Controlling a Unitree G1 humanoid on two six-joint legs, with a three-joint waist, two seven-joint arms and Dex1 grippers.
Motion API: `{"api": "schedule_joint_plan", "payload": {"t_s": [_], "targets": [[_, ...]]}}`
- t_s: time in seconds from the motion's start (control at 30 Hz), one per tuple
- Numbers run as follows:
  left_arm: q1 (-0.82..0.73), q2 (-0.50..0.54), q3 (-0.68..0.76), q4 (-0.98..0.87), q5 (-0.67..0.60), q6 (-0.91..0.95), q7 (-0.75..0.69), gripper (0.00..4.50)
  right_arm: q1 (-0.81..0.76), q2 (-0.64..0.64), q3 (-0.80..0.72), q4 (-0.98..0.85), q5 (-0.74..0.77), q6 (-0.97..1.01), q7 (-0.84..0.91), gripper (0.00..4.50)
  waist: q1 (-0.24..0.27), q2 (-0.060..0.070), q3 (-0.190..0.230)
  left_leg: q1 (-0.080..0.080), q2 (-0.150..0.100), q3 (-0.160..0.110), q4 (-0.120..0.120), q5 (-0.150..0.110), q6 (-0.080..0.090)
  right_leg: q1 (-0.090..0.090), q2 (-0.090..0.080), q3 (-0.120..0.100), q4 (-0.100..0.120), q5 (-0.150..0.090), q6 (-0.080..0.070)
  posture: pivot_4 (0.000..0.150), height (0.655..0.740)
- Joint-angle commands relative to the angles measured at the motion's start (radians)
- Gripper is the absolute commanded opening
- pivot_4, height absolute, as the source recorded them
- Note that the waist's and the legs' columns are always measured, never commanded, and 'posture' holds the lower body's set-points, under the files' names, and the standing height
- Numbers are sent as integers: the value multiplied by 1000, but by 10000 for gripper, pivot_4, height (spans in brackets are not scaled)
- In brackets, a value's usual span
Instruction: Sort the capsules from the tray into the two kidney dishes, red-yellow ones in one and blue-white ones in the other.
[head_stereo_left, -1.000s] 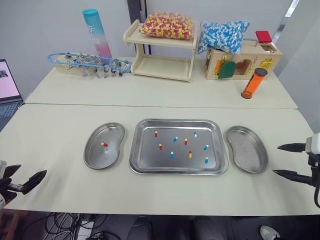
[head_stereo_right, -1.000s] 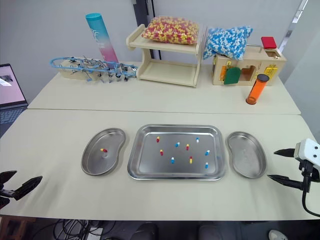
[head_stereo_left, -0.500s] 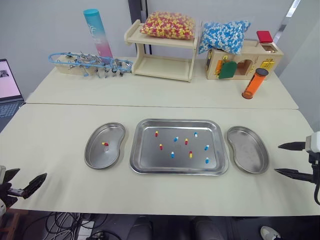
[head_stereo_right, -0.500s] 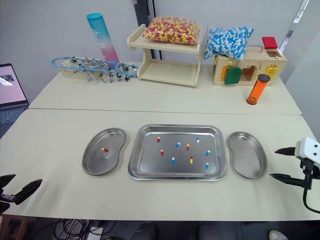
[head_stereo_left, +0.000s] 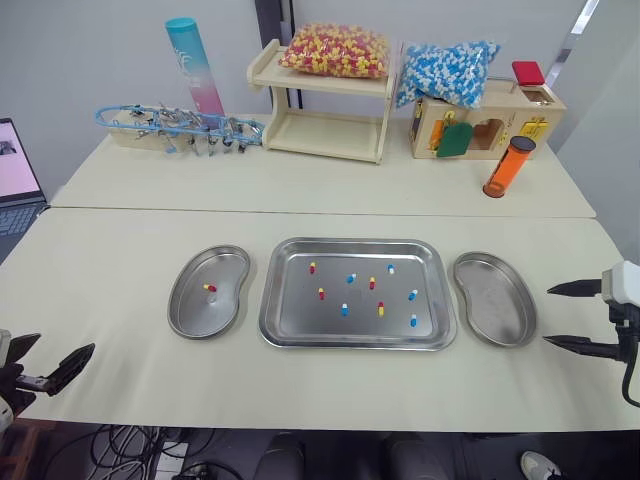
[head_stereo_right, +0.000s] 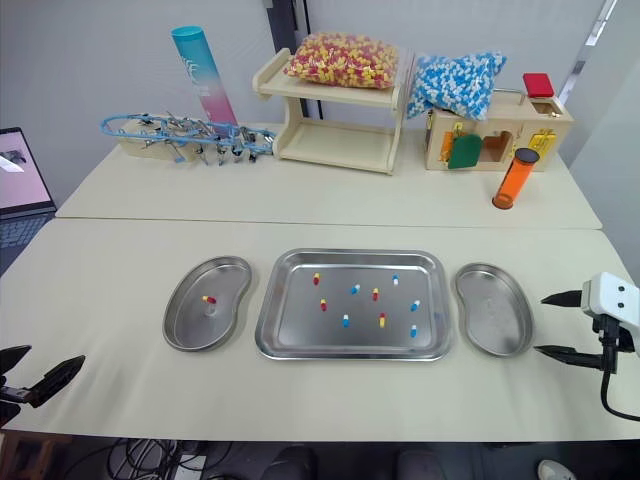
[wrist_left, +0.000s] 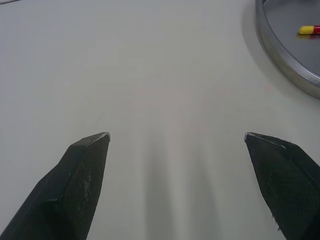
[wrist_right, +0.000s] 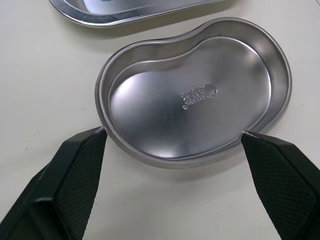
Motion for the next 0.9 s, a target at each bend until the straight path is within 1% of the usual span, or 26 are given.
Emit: {"api": "schedule_joint_plan", "payload": {"t_s": [0.03,0.33,0.53,0.7,0.9], "targets": [[5,-4,29,-41,-16,6,13,44680,-24,-10,2,-39,32,16,18,45000,0,0,0,0,0,0,0,0,0,0,0,0,0,0,0,1500,7400],[7,-1,24,-57,-26,16,19,44680,-78,14,40,-45,51,26,20,45000,0,0,0,0,0,0,0,0,0,0,0,0,0,0,0,1500,7400],[15,7,33,-66,-31,27,15,44680,-110,41,55,-49,52,-9,7,45000,0,0,0,0,0,0,0,0,0,0,0,0,0,0,0,1500,7400],[12,20,38,-75,-37,43,5,44680,-135,90,79,-118,67,-18,-10,45000,0,0,0,0,0,0,0,0,0,0,0,0,0,0,0,1500,7400],[-18,28,26,-130,-67,96,8,44680,-175,129,112,-221,125,61,-17,45000,1,0,0,0,0,-1,0,0,0,0,0,-1,0,0,0,1500,7400]]}}
